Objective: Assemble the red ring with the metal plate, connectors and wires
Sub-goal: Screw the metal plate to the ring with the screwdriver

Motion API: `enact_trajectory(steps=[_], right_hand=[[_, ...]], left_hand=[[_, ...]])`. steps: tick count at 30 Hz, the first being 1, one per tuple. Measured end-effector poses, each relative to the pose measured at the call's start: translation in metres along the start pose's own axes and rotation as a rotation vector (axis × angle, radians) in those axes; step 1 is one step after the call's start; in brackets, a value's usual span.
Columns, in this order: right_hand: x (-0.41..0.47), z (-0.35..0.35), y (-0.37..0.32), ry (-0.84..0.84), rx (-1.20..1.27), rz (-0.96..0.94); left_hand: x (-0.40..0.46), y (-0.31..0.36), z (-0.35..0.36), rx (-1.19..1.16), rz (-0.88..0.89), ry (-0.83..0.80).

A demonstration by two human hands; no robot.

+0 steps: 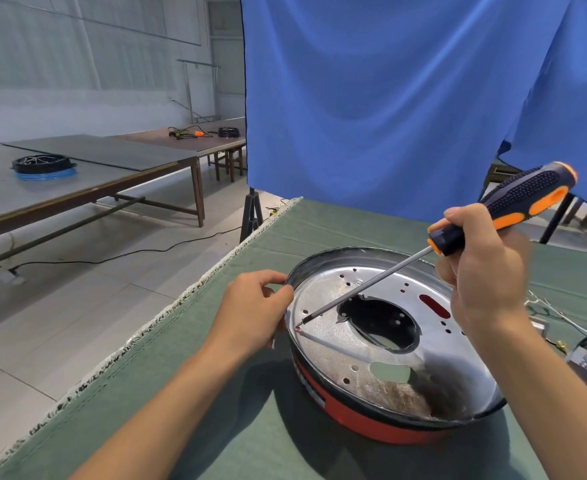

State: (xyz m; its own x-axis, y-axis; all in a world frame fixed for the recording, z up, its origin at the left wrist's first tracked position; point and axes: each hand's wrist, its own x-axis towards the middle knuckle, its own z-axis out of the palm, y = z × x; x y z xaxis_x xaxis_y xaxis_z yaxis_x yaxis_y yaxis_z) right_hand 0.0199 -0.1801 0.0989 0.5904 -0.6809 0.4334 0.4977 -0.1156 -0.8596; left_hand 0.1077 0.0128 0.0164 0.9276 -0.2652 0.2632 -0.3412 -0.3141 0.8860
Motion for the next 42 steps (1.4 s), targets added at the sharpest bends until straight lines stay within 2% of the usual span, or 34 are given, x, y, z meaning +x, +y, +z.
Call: enact_trajectory(steps=[18,42], right_hand=[[-0.001,0.0,-0.001,-0.05,-0.084,-0.031],[-0.006,0.049,-0.049,-0.304,-0.507,-0.235]], left_hand=[[-0.002,0.003,0.0,-0.007,0.0,-0.004],[-0.009,0.009,-0.001,0.003,0.017,0.013]])
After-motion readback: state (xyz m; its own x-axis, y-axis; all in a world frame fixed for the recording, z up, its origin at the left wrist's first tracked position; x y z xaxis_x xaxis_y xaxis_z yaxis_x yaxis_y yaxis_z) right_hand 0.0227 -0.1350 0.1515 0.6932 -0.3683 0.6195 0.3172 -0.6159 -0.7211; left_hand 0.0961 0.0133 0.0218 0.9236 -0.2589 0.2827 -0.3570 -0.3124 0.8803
